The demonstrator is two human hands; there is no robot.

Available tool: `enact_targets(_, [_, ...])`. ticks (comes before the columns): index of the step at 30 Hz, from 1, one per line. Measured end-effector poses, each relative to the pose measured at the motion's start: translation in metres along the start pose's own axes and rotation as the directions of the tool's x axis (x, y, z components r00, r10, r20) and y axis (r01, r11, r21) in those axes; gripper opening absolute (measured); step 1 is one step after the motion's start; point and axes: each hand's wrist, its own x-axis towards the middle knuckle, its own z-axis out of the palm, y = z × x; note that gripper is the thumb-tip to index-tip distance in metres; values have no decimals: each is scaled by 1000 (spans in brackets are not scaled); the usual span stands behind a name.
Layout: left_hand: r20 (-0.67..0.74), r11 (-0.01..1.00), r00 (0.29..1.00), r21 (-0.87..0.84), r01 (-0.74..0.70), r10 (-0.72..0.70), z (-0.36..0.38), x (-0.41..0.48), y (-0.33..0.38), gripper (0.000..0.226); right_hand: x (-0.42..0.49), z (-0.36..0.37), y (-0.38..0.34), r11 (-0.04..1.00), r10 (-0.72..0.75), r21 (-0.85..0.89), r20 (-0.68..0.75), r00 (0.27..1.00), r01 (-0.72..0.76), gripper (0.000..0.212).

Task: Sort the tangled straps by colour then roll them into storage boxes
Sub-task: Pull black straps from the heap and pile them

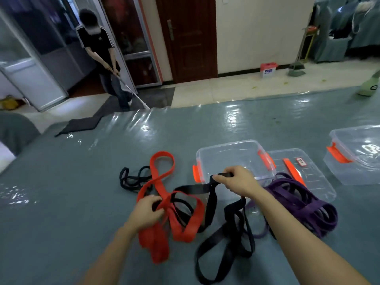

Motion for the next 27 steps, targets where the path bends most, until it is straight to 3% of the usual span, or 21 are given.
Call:
enact_targets(3, [-166, 957, 986, -286, -41, -7, -64, 0, -5, 16, 7, 10, -21, 996, -27, -87, 16, 1000, 28, 54])
enact_targets(5, [-332, 903, 940, -423, -77, -76, -100, -6, -12, 24, 7, 21, -33, 993, -30, -109, 81, 996, 39, 51])
enact_targets(7, [-446, 915, 888, -395, -78, -117, -117, -13, -23, 25, 4, 33, -42, 994, -38, -98, 94, 995, 47, 46])
enact_targets(8, [-432, 934, 892, -356, -32, -134, -119, -15, -29, 24, 3, 38, -46, 995, -44, -84, 80, 996, 50, 45])
enact_targets(11, [-215, 985, 962, -91, 149, -166, -96, -24, -56, 33, -2, 52, -55, 993, -69, -92, 60, 996, 74, 47])
enact_targets(13, [-46, 930, 965, 260, 260, -257, -69, -33, -79, 66, -5, 56, -57, 996, -77, -34, 7, 997, 78, 46])
enact_targets(15, [112, 813, 885, 459, 357, -452, -43, -46, -97, 120, -7, 53, -59, 994, -90, 56, -35, 995, 92, 47])
enact_targets(17, [275, 812, 806, 446, 377, -525, -30, -55, -103, 151, -9, 44, -67, 990, -130, 59, 26, 991, 128, 45])
enact_targets(18, [316, 837, 804, 411, 363, -504, -32, -55, -99, 152, -9, 37, -74, 988, -145, 73, 71, 987, 139, 40])
enact_targets(20, [330, 915, 865, 272, 296, -378, -44, -48, -78, 134, -9, 18, -95, 979, -166, 141, 134, 977, 147, 25])
enact_targets(22, [195, 985, 967, -18, 174, -167, -61, -37, -44, 113, -9, -5, -122, 972, -219, 126, 164, 962, 200, 19])
enact_targets(24, [-6, 975, 1000, -223, -14, 13, -81, -20, 4, 115, -10, -27, -155, 950, -290, -54, 215, 933, 308, 21])
enact_targets(27, [-43, 859, 972, -460, -224, 230, -118, 5, 84, 115, -14, -52, -209, 862, -346, -253, 341, 874, 440, 16])
